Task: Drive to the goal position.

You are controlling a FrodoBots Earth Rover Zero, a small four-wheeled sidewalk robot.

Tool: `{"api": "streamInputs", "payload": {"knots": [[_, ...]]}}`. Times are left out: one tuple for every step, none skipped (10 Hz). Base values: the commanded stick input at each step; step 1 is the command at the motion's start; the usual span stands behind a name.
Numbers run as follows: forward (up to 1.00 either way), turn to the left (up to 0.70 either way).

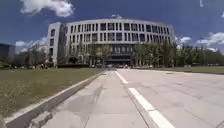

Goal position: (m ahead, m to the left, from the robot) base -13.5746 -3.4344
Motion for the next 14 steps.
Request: {"api": "streamInputs", "payload": {"knots": [[0.00, -0.70], [0.00, -0.70], [0.00, -0.70], [0.00, -0.70], [0.00, -0.70], [0.00, -0.70], [0.00, -0.70], [0.00, -0.70], [0.00, -0.70], [0.00, -0.70], [0.00, -0.70], [0.00, -0.70], [0.00, -0.70], [0.00, -0.70]]}}
